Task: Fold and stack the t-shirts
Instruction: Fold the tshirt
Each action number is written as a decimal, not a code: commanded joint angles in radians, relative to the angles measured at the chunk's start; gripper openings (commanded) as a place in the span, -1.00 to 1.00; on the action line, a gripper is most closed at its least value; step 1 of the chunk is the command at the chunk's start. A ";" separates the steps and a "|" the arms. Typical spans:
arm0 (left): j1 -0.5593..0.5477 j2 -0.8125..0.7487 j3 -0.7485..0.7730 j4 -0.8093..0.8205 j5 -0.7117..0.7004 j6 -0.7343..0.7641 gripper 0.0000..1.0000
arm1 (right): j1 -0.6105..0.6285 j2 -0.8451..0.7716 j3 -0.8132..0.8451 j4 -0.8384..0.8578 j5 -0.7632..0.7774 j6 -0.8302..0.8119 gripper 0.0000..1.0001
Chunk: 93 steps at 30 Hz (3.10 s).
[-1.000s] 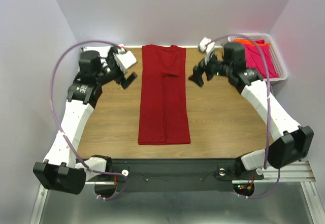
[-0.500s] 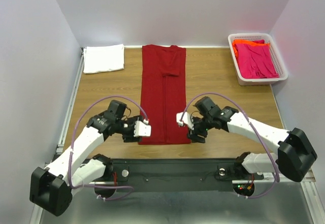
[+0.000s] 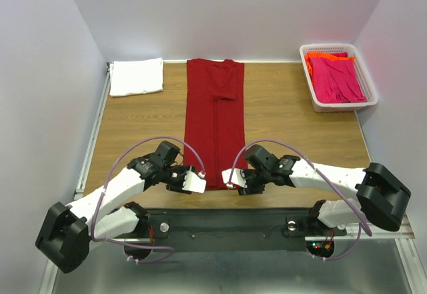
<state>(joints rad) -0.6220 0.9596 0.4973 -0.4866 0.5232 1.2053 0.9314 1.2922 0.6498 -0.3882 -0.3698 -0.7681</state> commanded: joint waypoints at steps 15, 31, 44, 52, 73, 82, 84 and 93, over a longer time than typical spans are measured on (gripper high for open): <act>-0.071 0.108 0.006 -0.059 -0.055 0.119 0.05 | 0.044 0.078 -0.076 0.169 0.084 -0.022 -0.27; -0.179 0.285 0.041 -0.003 -0.193 -0.009 -0.51 | 0.049 0.038 -0.127 0.143 0.173 0.038 -0.99; -0.142 0.134 0.138 -0.093 -0.098 -0.101 -1.00 | 0.030 -0.072 -0.038 0.046 0.190 0.093 -0.99; -0.044 0.129 0.211 -0.109 -0.058 -0.090 -1.00 | -0.005 -0.126 0.005 0.045 0.227 0.072 -0.99; 0.246 0.582 0.607 0.092 -0.019 0.103 -1.00 | -0.396 0.329 0.450 0.080 0.026 -0.310 -0.99; 0.321 0.767 0.833 0.086 0.008 0.158 -1.00 | -0.480 0.547 0.695 0.080 -0.017 -0.353 -0.99; 0.338 0.820 0.888 0.086 0.006 0.168 -1.00 | -0.493 0.601 0.752 0.080 -0.023 -0.362 -0.99; 0.372 1.013 1.105 0.082 0.008 0.192 -1.00 | -0.539 0.759 0.912 0.080 -0.021 -0.379 -0.99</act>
<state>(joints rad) -0.2634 1.9347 1.5059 -0.4007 0.5129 1.3701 0.4107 2.0228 1.5002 -0.3286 -0.3779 -1.1156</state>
